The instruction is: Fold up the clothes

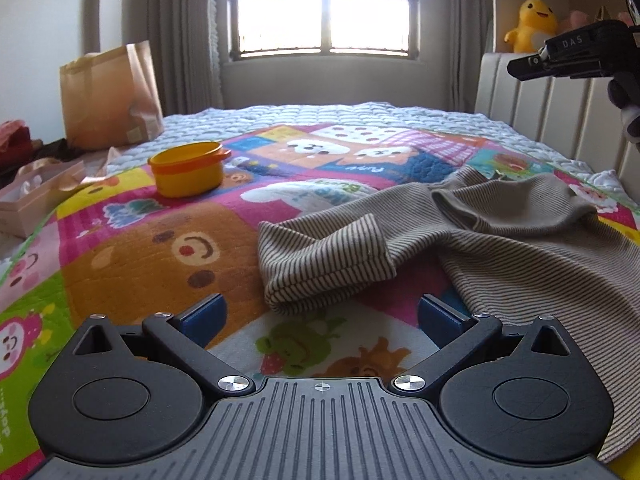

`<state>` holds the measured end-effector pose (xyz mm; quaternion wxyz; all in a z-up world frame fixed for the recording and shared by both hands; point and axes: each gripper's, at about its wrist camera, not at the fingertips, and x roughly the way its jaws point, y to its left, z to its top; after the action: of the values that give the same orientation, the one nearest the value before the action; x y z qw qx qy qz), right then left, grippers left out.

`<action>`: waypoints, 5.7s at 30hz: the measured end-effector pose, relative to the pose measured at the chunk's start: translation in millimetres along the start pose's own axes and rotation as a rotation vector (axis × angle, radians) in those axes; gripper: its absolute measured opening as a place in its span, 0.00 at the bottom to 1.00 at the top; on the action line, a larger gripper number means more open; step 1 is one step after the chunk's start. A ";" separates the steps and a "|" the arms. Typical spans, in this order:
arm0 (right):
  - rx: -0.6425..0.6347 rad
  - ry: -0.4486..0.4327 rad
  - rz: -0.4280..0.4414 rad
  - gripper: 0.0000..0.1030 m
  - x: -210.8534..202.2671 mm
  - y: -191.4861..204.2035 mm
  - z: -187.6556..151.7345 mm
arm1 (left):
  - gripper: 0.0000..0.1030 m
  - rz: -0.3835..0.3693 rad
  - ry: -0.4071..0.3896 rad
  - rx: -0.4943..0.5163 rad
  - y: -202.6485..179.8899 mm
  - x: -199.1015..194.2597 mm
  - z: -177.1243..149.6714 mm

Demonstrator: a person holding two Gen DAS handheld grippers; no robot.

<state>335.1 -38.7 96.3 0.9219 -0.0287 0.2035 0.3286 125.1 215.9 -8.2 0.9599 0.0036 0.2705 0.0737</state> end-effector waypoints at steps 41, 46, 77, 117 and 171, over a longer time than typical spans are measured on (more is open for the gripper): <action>0.577 -0.277 -0.053 0.80 -147.5 -206.9 -229.0 | 0.09 -0.313 -0.021 -0.068 -239.4 89.7 197.7; 0.553 -0.279 -0.048 0.95 -148.4 -204.1 -228.3 | 0.11 -0.353 0.056 -0.053 -288.2 123.1 177.5; 0.627 -0.105 -0.084 1.00 -127.6 -210.8 -229.4 | 0.90 -0.198 0.101 0.042 -184.3 99.1 79.9; -0.079 0.255 -0.336 0.05 44.5 -128.8 -90.6 | 1.00 -0.319 0.013 -0.181 -111.9 135.6 58.8; 0.007 0.116 -0.044 0.05 -17.9 -45.5 -41.1 | 1.00 -0.381 -0.104 -0.512 -12.3 97.1 90.8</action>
<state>336.0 -92.6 62.0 0.9157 -0.0489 0.2569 0.3051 255.9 220.6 18.3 0.9387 -0.2850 0.1896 -0.0418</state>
